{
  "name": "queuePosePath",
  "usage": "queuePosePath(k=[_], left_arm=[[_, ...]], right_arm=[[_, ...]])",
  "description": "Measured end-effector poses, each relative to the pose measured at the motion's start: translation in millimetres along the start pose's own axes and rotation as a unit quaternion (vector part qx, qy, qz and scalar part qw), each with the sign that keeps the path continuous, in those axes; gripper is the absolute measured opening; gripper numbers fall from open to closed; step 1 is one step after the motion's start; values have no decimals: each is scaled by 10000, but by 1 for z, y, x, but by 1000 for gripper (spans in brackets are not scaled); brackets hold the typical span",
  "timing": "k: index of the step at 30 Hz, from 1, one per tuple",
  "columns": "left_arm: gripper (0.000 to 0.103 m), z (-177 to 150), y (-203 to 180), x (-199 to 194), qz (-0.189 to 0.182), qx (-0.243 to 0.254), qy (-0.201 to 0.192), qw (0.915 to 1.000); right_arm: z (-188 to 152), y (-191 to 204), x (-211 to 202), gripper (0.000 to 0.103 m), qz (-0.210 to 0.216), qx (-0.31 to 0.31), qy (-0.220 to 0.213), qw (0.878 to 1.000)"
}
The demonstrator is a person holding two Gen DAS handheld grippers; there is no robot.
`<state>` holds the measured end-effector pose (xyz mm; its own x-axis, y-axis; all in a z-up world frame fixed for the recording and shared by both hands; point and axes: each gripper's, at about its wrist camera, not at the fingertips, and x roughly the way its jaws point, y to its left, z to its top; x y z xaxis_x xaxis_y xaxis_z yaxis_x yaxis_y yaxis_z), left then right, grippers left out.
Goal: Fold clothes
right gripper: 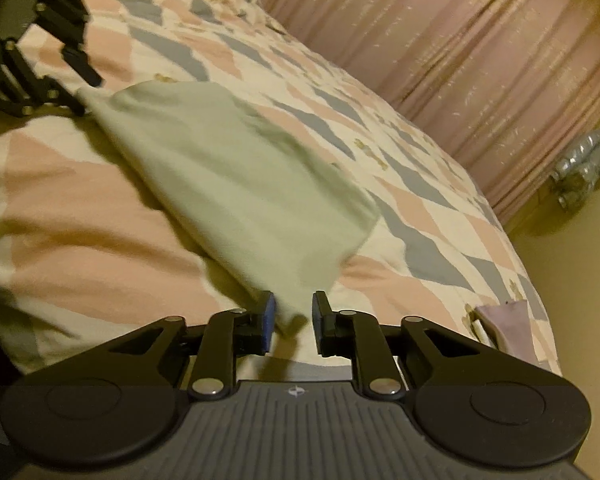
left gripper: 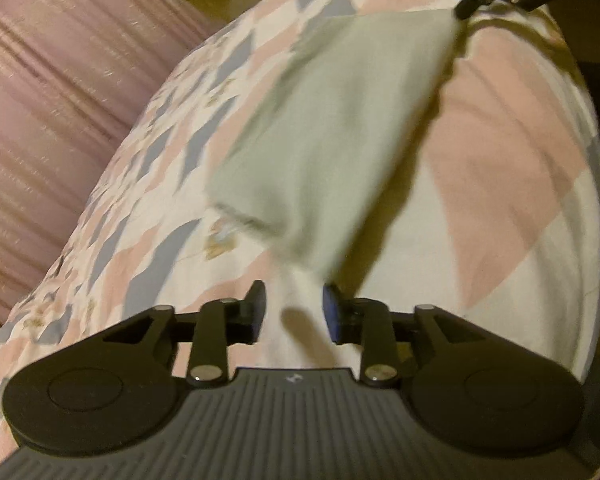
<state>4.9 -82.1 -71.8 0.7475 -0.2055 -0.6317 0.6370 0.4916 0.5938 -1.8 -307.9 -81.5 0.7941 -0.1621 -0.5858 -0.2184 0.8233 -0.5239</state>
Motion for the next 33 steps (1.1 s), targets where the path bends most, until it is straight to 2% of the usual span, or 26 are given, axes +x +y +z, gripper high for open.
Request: queuePosePath(k=[6, 10, 13, 15, 18, 22, 26, 29, 31, 33], left_arm=[[31, 3, 51, 3, 132, -783, -95, 9968], [35, 25, 78, 21, -93, -1373, -327, 9899], [39, 44, 87, 43, -280, -1505, -439, 9872], [39, 54, 88, 61, -358, -1477, -427, 9875], [39, 56, 92, 84, -539, -1655, -310, 9842], [42, 46, 106, 102, -938, -2291, -259, 9685], [41, 36, 123, 114, -1387, -2971, -299, 9442], [41, 33, 134, 121, -1647, -3360, -433, 9264], [38, 35, 138, 127, -1804, -3435, -487, 9204], [30, 35, 141, 132, -1910, -3480, -489, 9165]], right_arm=[[5, -32, 1, 22, -115, 462, -167, 9987], [12, -60, 12, 23, 62, 1160, -313, 9927], [15, -85, 29, 28, 465, 1933, -414, 9792], [15, -103, 44, 29, 770, 2449, -439, 9655], [16, -121, 68, 32, 1182, 2789, -404, 9522], [15, -137, 94, 39, 1556, 3057, -387, 9385], [7, -151, 117, 40, 1924, 3507, -328, 9159], [3, -154, 121, 40, 2127, 3658, -393, 9052], [2, -155, 122, 40, 2182, 3699, -425, 9021], [1, -156, 124, 40, 2229, 3758, -421, 8985]])
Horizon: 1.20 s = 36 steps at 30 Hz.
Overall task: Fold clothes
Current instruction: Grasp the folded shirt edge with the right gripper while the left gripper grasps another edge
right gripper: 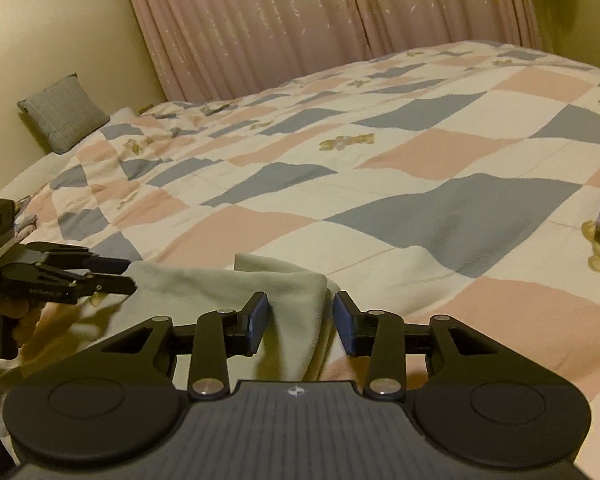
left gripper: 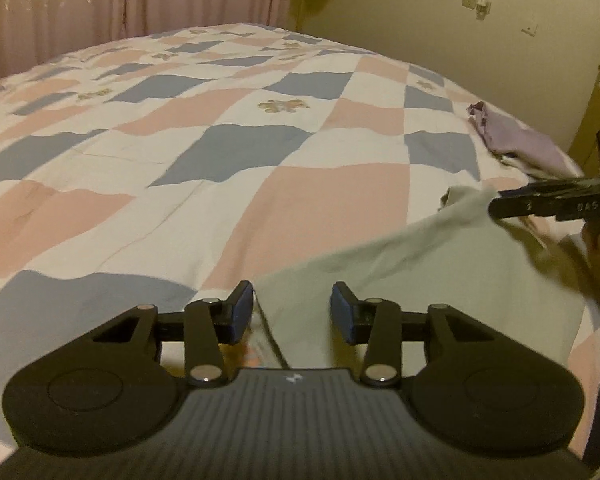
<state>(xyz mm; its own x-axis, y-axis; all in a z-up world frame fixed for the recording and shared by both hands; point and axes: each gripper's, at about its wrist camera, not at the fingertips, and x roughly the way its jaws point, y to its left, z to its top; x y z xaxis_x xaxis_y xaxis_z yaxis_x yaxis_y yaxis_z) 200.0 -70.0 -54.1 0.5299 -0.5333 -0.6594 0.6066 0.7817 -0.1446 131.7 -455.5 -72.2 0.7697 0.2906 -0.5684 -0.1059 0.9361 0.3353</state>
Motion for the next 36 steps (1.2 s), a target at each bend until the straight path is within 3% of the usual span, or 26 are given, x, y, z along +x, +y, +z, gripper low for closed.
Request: queuePosePath(k=[2, 4, 10, 14, 18, 21, 23, 25, 28, 31, 34, 36], left_arm=[[6, 1, 1, 1, 12, -14, -23, 10000], [0, 1, -4, -6, 128, 114, -188, 9997], [0, -14, -29, -38, 161, 634, -528, 9965], [0, -24, -31, -48, 246, 644, -614, 9957], [0, -19, -19, -43, 291, 324, -631, 9971], [4, -9, -9, -31, 174, 190, -524, 9983], [27, -3, -2, -19, 140, 114, -410, 9990], [33, 0, 4, -8, 111, 56, -312, 9994], [31, 2, 14, 7, -401, -233, -75, 9989], [0, 0, 15, 5, -471, -323, -170, 9982], [0, -4, 9, -13, -329, -239, -438, 9982], [0, -9, -2, -26, -231, -109, -545, 9982]], right_arm=[[1, -4, 2, 41, 71, 116, -2, 9999], [2, -6, 2, 38, 116, 186, -14, 9998], [1, 0, -9, 9, 43, -163, -136, 9998], [-1, 3, -17, 9, 125, -304, -164, 9993], [0, -3, -9, 9, 55, -92, -94, 9999], [0, -4, -4, 21, 60, 26, -70, 10000], [-1, -4, -4, 22, 61, 53, -81, 9999], [-2, -3, -6, 24, 48, 66, -81, 9999], [-4, -2, -8, 27, 55, 112, -36, 9999], [-6, -2, -8, 27, 86, 189, 0, 9998], [-7, -1, -7, 25, 51, 205, 20, 9998], [-7, -2, -6, 18, 36, 229, 37, 9997]])
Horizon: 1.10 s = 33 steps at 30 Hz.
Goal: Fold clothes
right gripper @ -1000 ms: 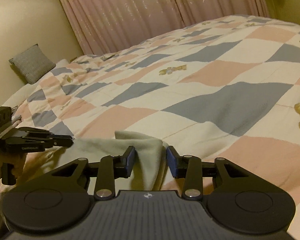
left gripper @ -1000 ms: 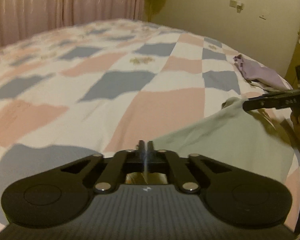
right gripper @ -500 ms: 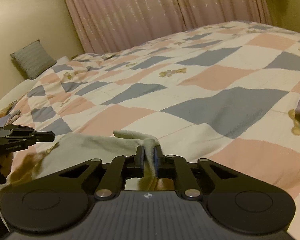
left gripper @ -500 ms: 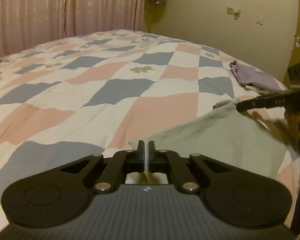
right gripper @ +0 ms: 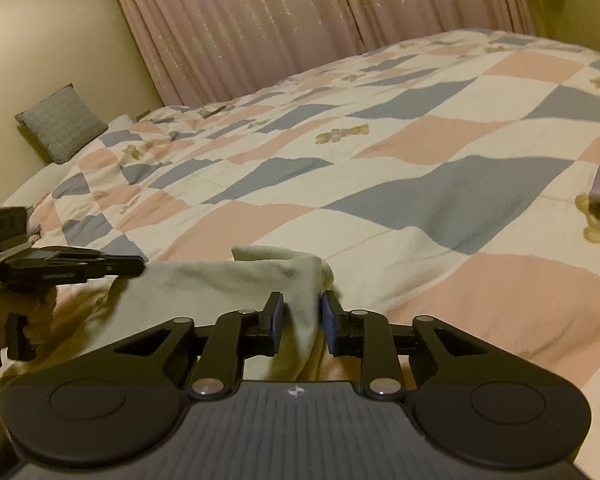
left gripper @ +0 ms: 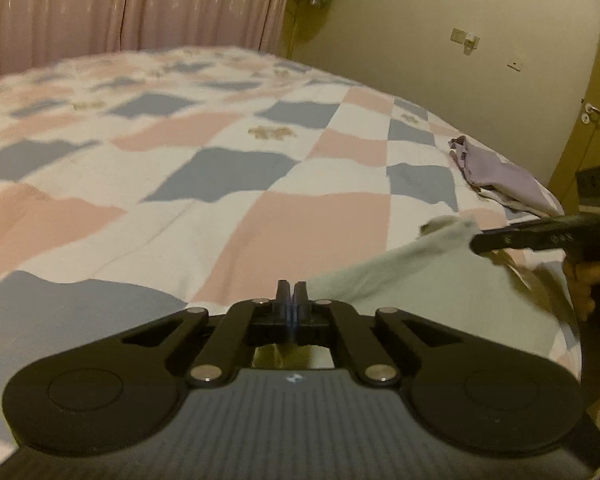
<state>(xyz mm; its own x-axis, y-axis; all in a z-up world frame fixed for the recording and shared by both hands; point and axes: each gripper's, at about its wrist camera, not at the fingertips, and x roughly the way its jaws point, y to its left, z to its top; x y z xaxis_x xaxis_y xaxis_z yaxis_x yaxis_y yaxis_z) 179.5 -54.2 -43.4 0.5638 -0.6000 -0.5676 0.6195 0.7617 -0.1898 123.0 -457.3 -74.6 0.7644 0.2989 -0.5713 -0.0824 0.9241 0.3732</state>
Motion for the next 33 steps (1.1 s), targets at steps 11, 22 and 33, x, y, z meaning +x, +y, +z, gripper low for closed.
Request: queuePosePath(k=[11, 22, 33], left_arm=[[0, -11, -2, 3, 323, 64, 58, 9994], [19, -12, 36, -15, 347, -859, -35, 9957], [3, -15, 20, 5, 122, -596, 291, 9977]], right_arm=[[0, 4, 3, 10, -106, -84, 31, 9999], [-3, -1, -7, 22, -106, 82, -51, 9999], [-1, 5, 2, 29, -56, 64, 54, 9999]])
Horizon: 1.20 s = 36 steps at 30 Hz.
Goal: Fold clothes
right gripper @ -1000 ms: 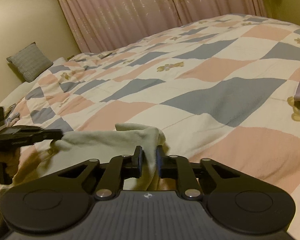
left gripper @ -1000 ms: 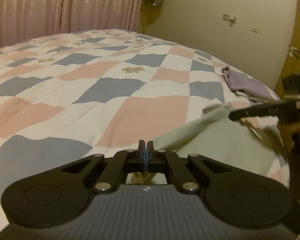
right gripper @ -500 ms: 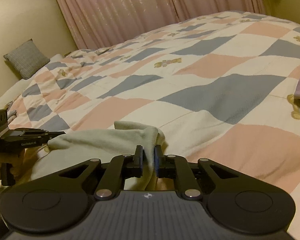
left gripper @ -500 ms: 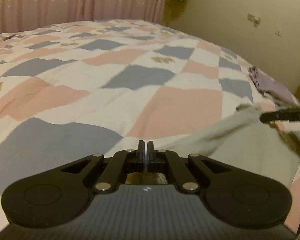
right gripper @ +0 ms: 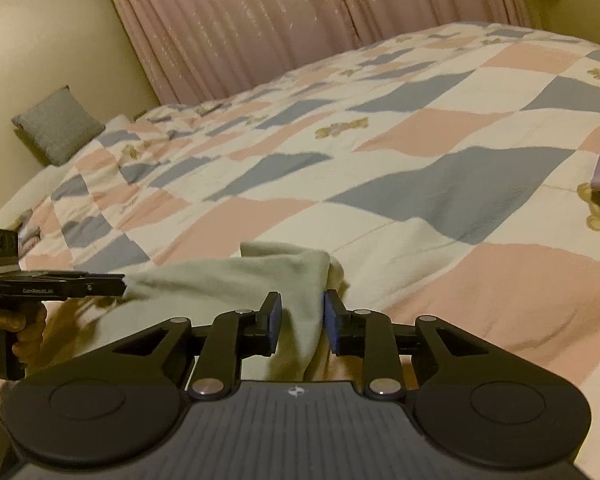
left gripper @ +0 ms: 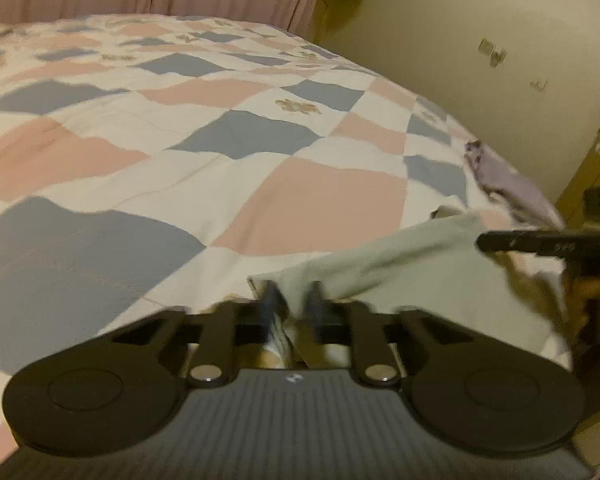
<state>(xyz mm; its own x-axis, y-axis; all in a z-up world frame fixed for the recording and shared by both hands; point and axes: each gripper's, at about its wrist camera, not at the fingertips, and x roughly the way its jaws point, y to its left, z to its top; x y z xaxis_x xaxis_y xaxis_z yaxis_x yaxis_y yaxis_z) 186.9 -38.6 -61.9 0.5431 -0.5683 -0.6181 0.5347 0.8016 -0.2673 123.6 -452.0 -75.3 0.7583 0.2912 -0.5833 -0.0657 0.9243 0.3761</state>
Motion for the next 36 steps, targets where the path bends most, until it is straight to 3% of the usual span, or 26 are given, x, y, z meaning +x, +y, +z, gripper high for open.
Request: queuePosePath(k=[8, 10, 12, 22, 27, 33, 35, 36], left_arm=[[6, 4, 1, -4, 196, 28, 65, 9998], [11, 5, 4, -5, 239, -51, 108, 9996], [15, 4, 5, -2, 213, -64, 233, 9995], [25, 2, 5, 10, 153, -183, 614, 9978], [26, 2, 15, 14, -63, -527, 662, 9964], [27, 2, 15, 22, -250, -582, 611, 9961], [23, 1, 13, 23, -288, -548, 593, 9963], [21, 1, 11, 23, -310, -535, 588, 9964]], right_arm=[[5, -3, 2, 29, -83, 48, 66, 9999], [7, -5, 3, 43, -80, 114, 141, 9998], [8, -5, 8, 48, -102, 96, 283, 9995], [6, 6, 20, 48, -306, -536, 514, 9968], [6, -1, 20, 48, -122, -408, 475, 9980], [8, -14, 25, 53, 250, -69, 405, 9988], [8, -17, 28, 55, 394, 31, 408, 9984], [8, -16, 29, 51, 445, 55, 419, 9981]])
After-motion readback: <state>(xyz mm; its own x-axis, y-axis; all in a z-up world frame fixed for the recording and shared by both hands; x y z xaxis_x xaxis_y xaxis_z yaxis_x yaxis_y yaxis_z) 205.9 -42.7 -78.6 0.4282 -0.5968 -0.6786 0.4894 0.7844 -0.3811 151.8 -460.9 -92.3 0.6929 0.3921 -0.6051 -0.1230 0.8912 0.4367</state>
